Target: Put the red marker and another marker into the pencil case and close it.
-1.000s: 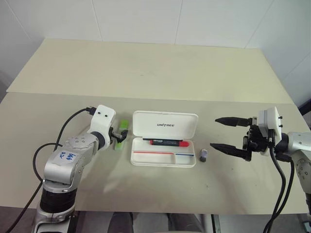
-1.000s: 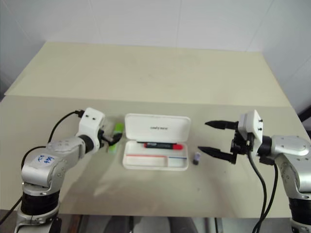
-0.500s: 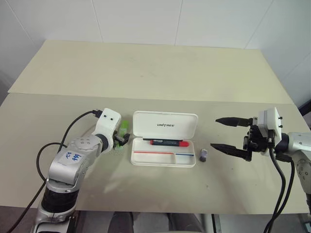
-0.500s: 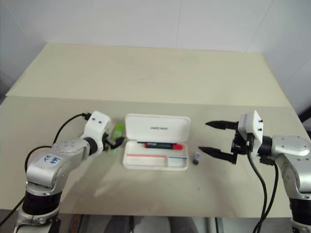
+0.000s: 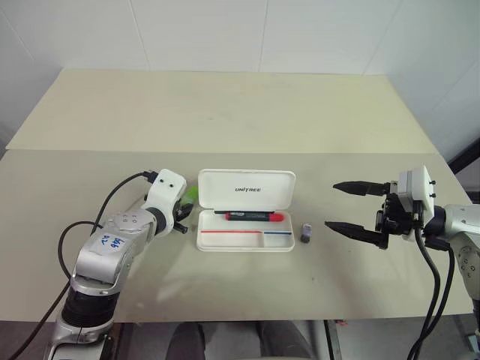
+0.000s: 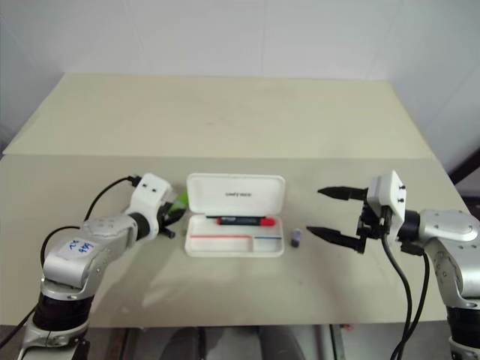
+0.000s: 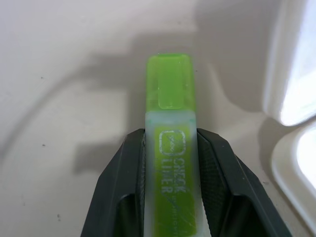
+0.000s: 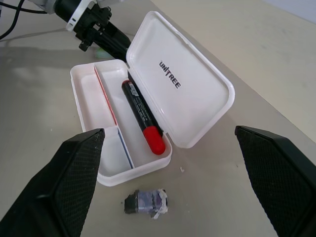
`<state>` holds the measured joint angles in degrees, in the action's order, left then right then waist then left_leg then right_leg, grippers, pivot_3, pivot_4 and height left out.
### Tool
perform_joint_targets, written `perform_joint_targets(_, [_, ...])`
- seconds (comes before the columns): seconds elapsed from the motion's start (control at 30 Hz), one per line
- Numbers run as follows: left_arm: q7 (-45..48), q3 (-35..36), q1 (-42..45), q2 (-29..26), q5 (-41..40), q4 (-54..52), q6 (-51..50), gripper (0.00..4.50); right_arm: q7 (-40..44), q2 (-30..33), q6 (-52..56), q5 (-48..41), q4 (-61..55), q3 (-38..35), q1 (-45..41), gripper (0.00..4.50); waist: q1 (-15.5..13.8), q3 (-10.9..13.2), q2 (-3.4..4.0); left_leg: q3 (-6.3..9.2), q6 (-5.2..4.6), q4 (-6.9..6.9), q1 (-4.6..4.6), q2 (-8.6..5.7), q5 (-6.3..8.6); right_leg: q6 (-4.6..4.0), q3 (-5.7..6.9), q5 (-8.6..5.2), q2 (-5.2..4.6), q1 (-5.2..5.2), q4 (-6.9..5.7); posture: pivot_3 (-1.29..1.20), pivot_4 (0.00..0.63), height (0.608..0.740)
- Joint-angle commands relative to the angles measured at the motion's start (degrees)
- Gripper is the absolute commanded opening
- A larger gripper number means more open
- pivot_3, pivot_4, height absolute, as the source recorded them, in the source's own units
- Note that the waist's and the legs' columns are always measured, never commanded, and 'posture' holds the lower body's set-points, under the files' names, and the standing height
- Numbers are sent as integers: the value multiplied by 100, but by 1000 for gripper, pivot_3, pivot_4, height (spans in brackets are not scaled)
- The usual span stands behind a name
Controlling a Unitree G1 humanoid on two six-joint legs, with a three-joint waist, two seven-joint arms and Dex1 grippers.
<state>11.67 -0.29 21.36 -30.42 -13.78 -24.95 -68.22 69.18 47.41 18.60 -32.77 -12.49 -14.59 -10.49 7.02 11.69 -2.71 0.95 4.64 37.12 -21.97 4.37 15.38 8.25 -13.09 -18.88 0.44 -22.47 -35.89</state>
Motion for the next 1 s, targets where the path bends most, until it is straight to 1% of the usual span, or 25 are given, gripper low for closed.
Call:
perform_joint_targets(0.03, [76, 549, 202, -333, 251, 536, 778, 1103, -35, 88, -113, -37, -71, -163, -14, 4500, 48, 4, -7, 4, -3, 0, 0, -4, -5, 1, -1, 3, 0, 0, -1, 0, 150, 740])
perform_joint_targets(0.13, [368, 785, 454, -576, 184, 933, 1494, 1103, -39, 63, -141, -38, -58, -159, -22, 4500, 88, 12, -22, 10, -6, -1, -3, -9, -10, 1, -2, 10, -1, -4, 0, 0, 150, 740])
perform_joint_targets(0.23, [903, 1013, 742, -751, -59, 1181, 2166, 1103, -58, 34, -168, -38, -39, -137, -40, 4500, 72, 13, -22, 10, -3, -7, -19, -13, -8, 8, 0, 11, -9, -11, 14, 0, 150, 740])
perform_joint_targets(0.27, [1118, 1103, 855, -771, -167, 1243, 2448, 1103, -67, 29, -176, -37, -34, -131, -39, 4500, 67, 12, -22, 9, 3, -11, -21, -13, -4, 31, 1, 23, -10, -11, 17, 0, 150, 740])
perform_joint_targets(0.3, [1340, 1198, 982, -766, -281, 1313, 2763, 1103, -76, 19, -186, -41, -31, -123, -41, 4500, 53, 13, -22, 10, 7, -13, -21, -13, 0, 77, 3, 47, -10, -12, 17, 0, 150, 740])
perform_joint_targets(0.33, [1521, 1273, 1083, -743, -373, 1386, 3042, 1103, -89, 8, -191, -43, -26, -111, -50, 4500, 26, 13, -22, 11, 10, -17, -22, -12, 5, 96, 6, 56, -10, -13, 17, 0, 150, 740])
perform_joint_targets(0.37, [1727, 1322, 1183, -731, -478, 1451, 3294, 1103, -99, -6, -194, -56, -30, -105, -54, 4500, -1, 12, -22, 11, 12, -23, -25, -11, 8, 95, 8, 53, -11, -19, 18, 0, 150, 740])
perform_joint_targets(0.43, [2346, 1232, 1348, -887, -638, 1492, 3671, 1103, -112, -48, -199, -105, -45, -93, -66, 4500, -67, 12, -20, 11, 13, -33, -33, -9, 14, 92, 12, 46, -10, -31, 19, 0, 150, 740])
perform_joint_targets(0.6, [3448, 976, 1736, -1119, -1190, 1295, 3625, 1103, -34, -151, -163, -347, -199, -105, -65, 4500, -138, 14, -17, 7, 15, -66, -32, -7, 18, 84, 19, 31, -13, -40, 25, 0, 150, 740])
perform_joint_targets(0.73, [4021, 782, 1957, -1298, -1657, 1032, 3198, 1103, 6, -240, -167, -617, -351, -176, -26, 4500, -208, 16, -14, 7, 15, -75, -32, -4, 19, 82, 21, 27, -12, -46, 24, 0, 150, 740])
perform_joint_targets(0.83, [4276, 460, 2062, -1487, -1855, 749, 2694, 1103, -69, -243, -193, -571, -359, -158, -24, 4500, -221, 16, -13, 6, 14, -70, -32, -5, 19, 82, 21, 27, -12, -46, 21, 0, 150, 740])
perform_joint_targets(0.93, [4380, 26, 2196, -1724, -1743, 594, 2268, 1103, -108, -253, -209, -535, -369, -135, 2, 4500, -219, 17, -13, 5, 14, -60, -32, -5, 18, 82, 21, 27, -11, -45, 14, 0, 150, 740])
perform_joint_targets(1.0, [4505, -277, 2334, -1775, -1787, 470, 2024, 1103, -117, -250, -222, -534, -397, -149, 56, 4500, -221, 17, -13, 6, 13, -57, -32, -5, 18, 82, 21, 27, -10, -45, 10, 0, 150, 740])
